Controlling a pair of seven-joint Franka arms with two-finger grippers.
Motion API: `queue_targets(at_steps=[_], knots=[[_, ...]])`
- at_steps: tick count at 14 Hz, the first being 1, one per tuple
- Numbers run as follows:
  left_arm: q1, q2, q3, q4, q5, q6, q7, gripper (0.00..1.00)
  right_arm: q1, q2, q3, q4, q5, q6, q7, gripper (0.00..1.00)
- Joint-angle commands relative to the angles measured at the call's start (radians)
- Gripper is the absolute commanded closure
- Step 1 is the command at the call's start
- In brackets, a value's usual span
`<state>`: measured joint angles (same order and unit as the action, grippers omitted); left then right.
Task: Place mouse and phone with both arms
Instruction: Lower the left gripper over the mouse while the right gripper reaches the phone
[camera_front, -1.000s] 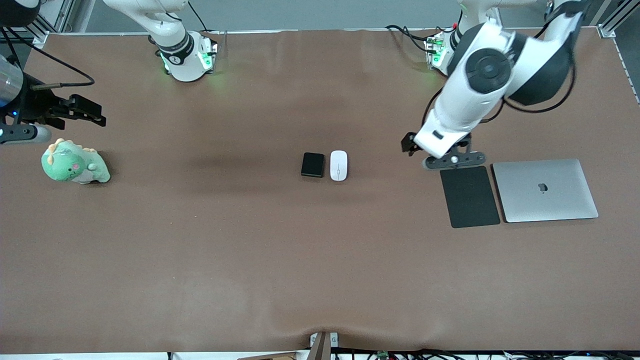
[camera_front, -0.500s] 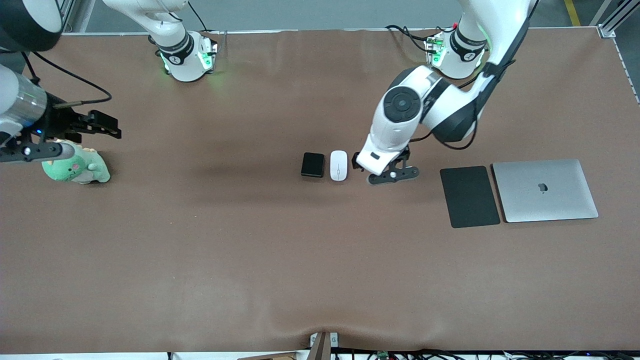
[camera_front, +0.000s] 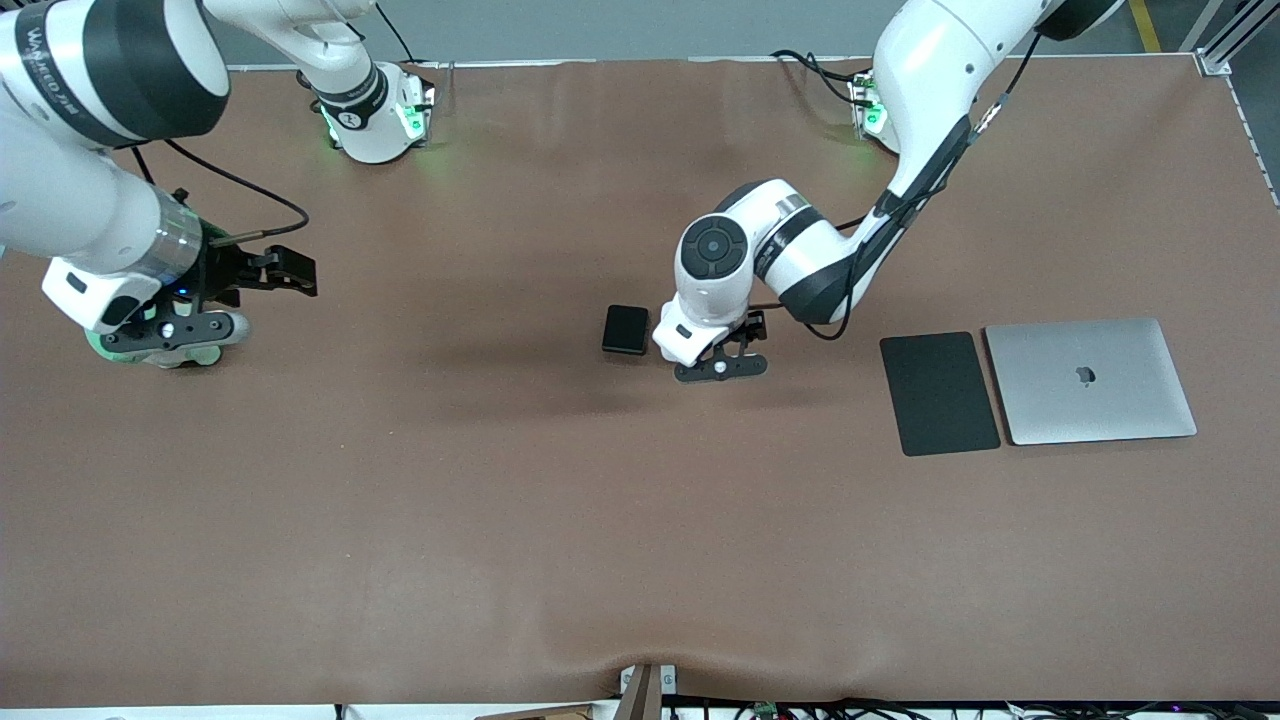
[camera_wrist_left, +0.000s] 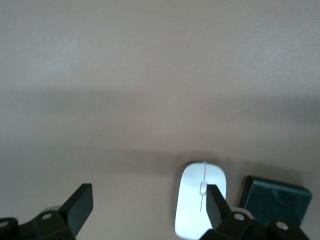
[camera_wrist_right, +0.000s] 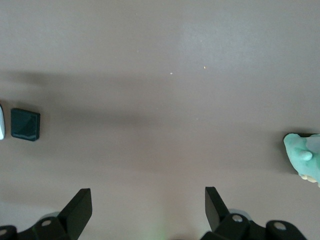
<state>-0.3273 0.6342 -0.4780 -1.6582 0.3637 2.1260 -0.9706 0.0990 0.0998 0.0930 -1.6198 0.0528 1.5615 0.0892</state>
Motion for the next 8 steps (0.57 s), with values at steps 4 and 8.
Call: queue_targets(at_steps=[4,8], knots=[[-0.041,0.079,-0.001,0.031,0.053,0.081,0.032,0.0,0.116,0.007,-0.002,0.003,0.006,0.06,0.197,0.0],[-0.056,0.096,-0.001,0.015,0.052,0.085,0.032,0.0,0.154,0.063,-0.002,0.0,0.006,0.12,0.244,0.0]])
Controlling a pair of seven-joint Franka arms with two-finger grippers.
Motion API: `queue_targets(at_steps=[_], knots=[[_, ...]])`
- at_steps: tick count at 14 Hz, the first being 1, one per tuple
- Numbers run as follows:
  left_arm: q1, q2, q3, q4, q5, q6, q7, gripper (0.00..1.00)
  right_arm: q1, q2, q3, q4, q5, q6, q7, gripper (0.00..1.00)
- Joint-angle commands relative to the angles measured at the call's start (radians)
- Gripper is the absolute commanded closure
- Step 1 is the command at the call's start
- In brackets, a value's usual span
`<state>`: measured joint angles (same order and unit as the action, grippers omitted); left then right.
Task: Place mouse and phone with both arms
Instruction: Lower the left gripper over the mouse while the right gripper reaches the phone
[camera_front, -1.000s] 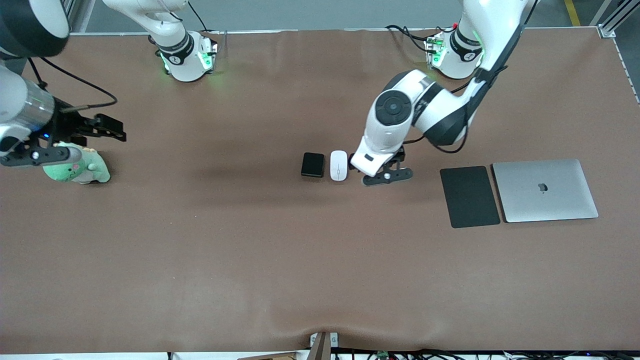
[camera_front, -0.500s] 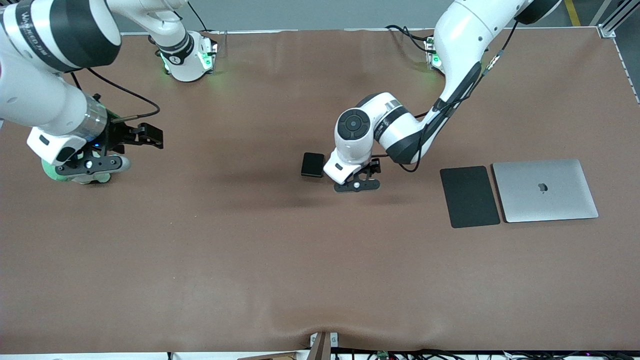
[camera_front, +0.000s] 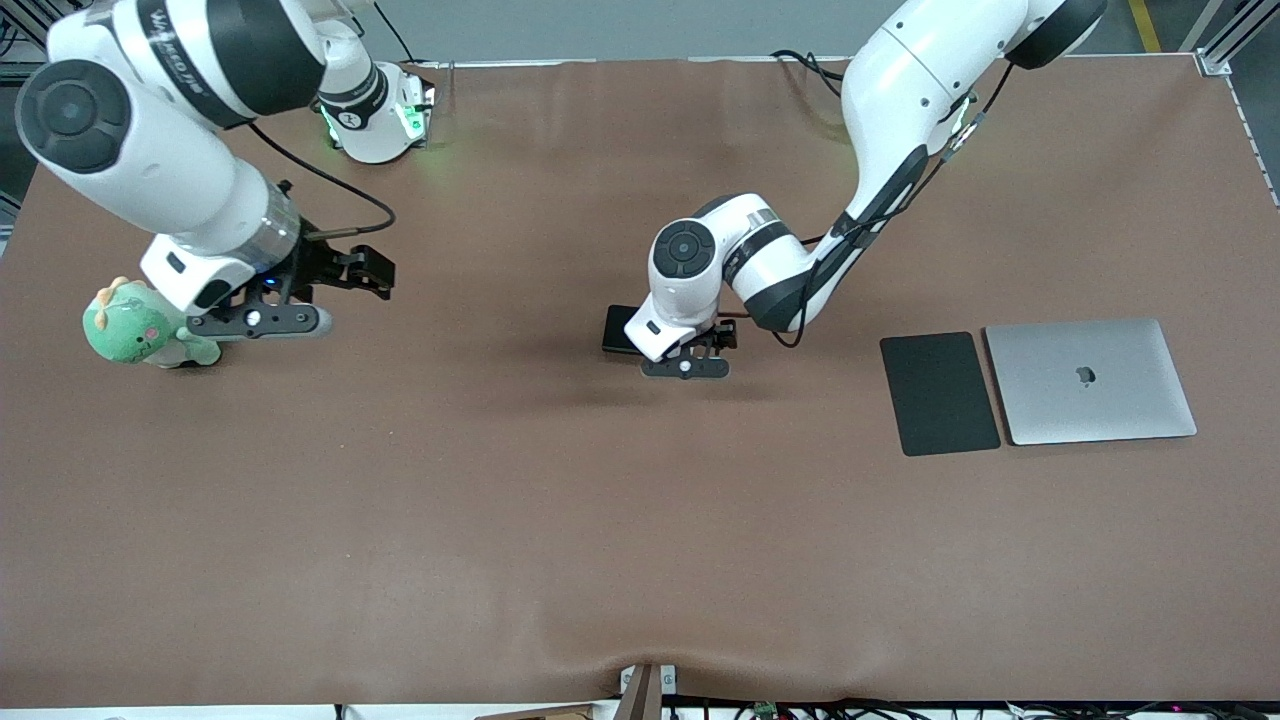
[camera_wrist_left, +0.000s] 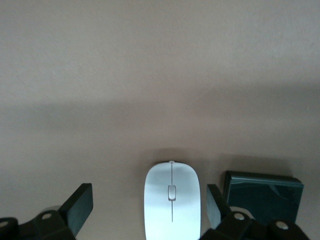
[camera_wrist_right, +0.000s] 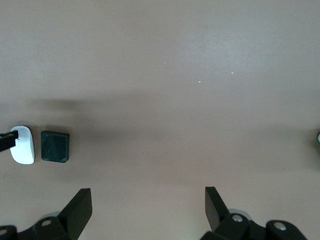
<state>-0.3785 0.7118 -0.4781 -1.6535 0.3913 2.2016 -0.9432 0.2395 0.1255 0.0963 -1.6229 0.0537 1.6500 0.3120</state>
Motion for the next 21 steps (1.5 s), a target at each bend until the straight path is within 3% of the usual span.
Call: queue_targets(at_steps=[1,8,13,18,21], knots=[[-0.005,0.021,-0.001,0.008,0.021,0.009,0.003,0.0,0.023,0.057,-0.006,0.0,0.005,0.043,0.022,0.0],[-0.007,0.044,-0.002,0.003,-0.005,0.052,-0.051,0.0,0.116,0.111,-0.004,-0.045,0.052,0.12,0.067,0.0],[-0.017,0.052,-0.002,0.001,-0.015,0.069,-0.081,0.0,0.173,0.126,-0.006,-0.141,0.054,0.244,0.082,0.0],[-0.017,0.066,-0.002,-0.008,-0.02,0.069,-0.115,0.0,0.273,0.213,-0.006,-0.144,0.052,0.329,0.222,0.0],[-0.017,0.063,-0.002,-0.034,-0.022,0.069,-0.121,0.0,0.273,0.215,-0.006,-0.163,0.052,0.338,0.228,0.0]])
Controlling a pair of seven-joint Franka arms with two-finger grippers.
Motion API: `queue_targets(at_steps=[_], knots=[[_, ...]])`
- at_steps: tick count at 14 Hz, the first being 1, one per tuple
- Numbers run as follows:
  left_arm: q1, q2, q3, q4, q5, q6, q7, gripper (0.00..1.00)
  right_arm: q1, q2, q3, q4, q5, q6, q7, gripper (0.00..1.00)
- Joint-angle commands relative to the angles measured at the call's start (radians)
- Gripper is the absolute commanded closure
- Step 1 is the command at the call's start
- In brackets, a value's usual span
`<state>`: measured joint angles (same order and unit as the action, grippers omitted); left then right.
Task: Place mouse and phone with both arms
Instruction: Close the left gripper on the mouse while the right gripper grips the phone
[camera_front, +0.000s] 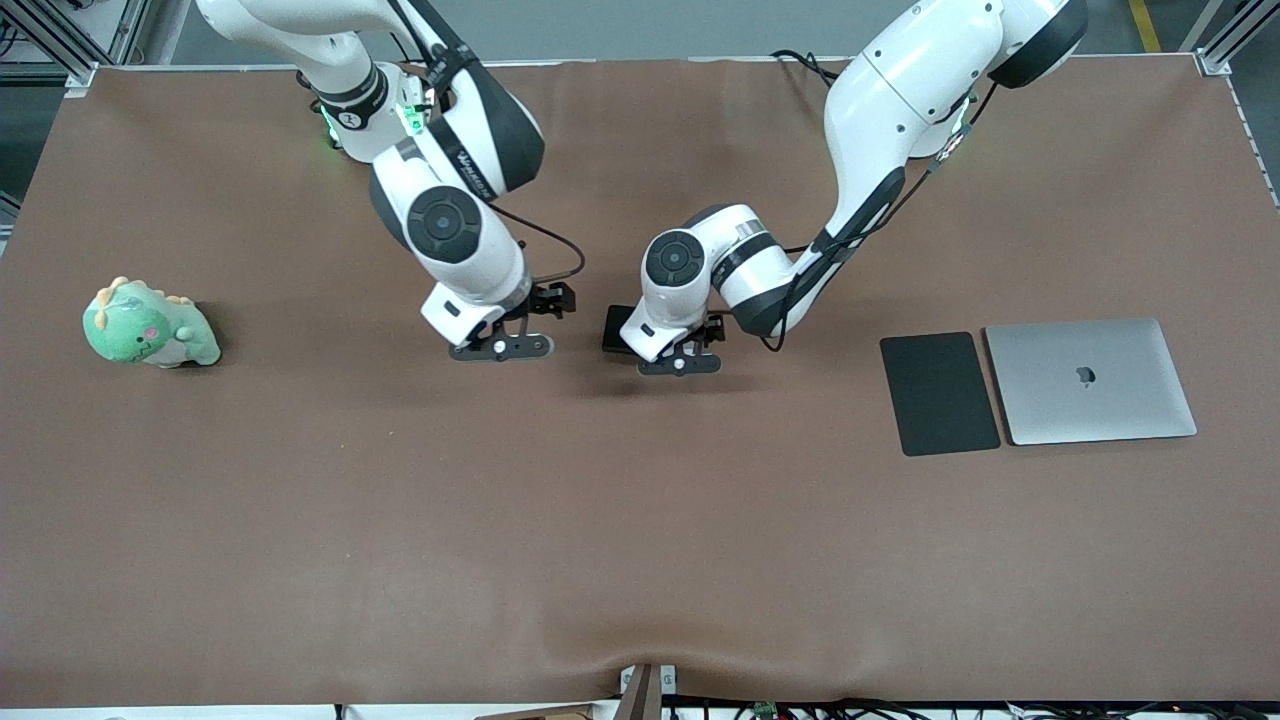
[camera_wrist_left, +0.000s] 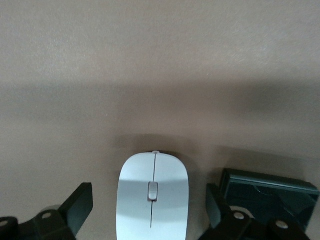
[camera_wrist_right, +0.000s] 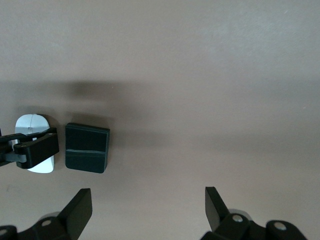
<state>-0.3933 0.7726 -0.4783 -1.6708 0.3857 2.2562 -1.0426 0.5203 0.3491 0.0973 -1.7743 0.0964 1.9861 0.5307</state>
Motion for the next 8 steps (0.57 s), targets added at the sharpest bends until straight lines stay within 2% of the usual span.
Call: queue_targets(at_steps=[1,5,8], knots=[[-0.004,0.004,-0.002,-0.023,-0.015,0.013,-0.022,0.0,-0.011,-0.012,-0.008,-0.023,0.009,0.006,0.009,0.0],[-0.015,0.004,-0.002,-0.029,-0.016,0.013,-0.025,0.0,-0.039,-0.061,-0.008,-0.128,0.009,0.091,0.008,0.0],[-0.019,0.002,-0.002,-0.027,-0.016,0.013,-0.04,0.04,-0.046,-0.076,-0.008,-0.149,0.009,0.094,0.003,0.0]])
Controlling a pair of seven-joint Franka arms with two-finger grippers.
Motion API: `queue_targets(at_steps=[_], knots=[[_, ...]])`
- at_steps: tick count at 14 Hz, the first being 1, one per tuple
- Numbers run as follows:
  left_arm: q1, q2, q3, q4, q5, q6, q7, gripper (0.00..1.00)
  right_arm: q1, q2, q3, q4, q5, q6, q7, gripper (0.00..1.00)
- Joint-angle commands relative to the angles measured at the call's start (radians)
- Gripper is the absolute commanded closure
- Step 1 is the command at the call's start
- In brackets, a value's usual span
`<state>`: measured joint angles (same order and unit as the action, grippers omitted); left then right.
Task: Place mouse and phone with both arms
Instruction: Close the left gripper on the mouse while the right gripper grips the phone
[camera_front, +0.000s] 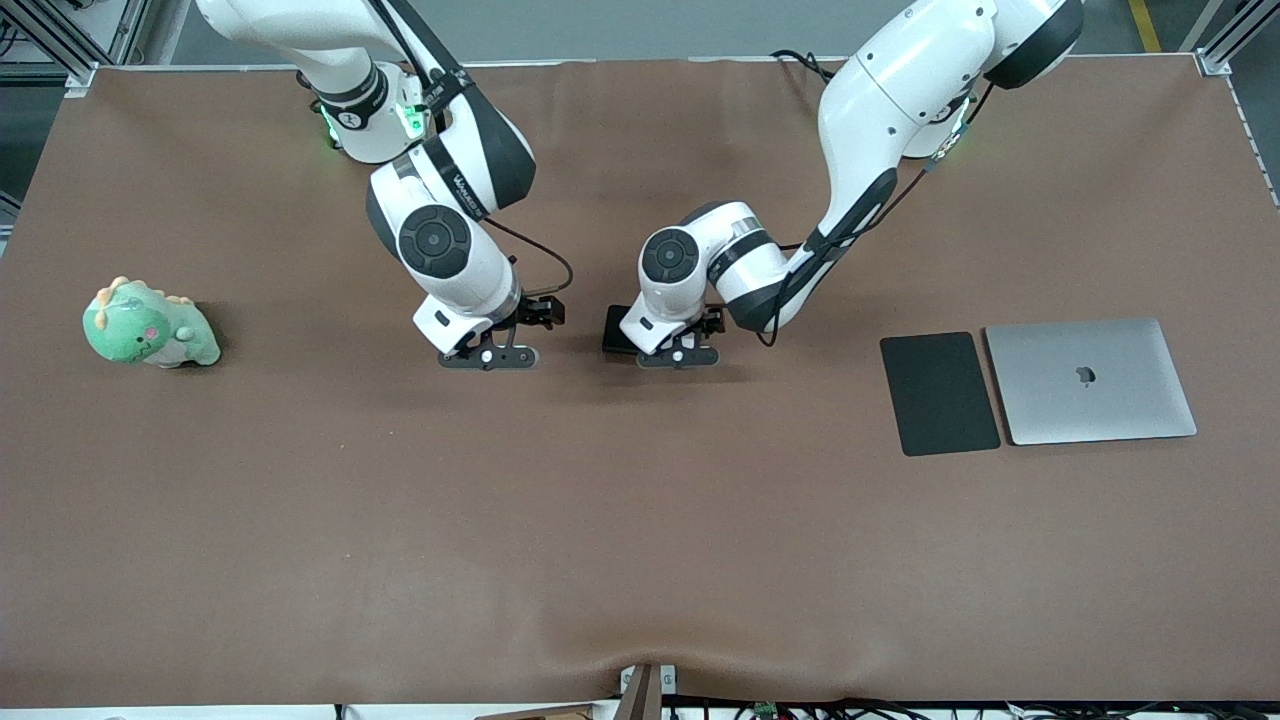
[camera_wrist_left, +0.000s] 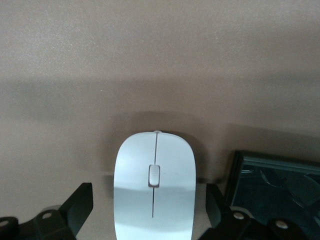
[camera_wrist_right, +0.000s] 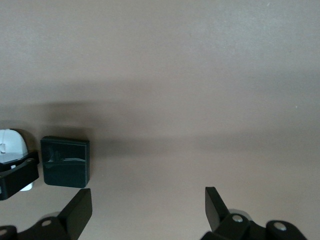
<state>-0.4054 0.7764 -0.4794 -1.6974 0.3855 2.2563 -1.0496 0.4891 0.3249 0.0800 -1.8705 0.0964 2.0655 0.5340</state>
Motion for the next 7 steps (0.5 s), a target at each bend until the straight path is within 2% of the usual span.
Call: queue_targets(at_steps=[1,3,7], knots=[[-0.018,-0.002,-0.001,0.002,-0.016,0.012,-0.038,0.06,-0.015,-0.052,0.009,-0.053,0.009,0.015,0.0,0.0],[-0.02,-0.002,-0.001,0.001,-0.016,0.006,-0.044,0.11,-0.014,-0.055,0.007,-0.07,0.009,0.033,0.0,0.0],[-0.021,-0.005,-0.001,-0.002,-0.016,-0.001,-0.043,0.36,-0.014,-0.063,0.007,-0.091,0.009,0.054,0.0,0.0]])
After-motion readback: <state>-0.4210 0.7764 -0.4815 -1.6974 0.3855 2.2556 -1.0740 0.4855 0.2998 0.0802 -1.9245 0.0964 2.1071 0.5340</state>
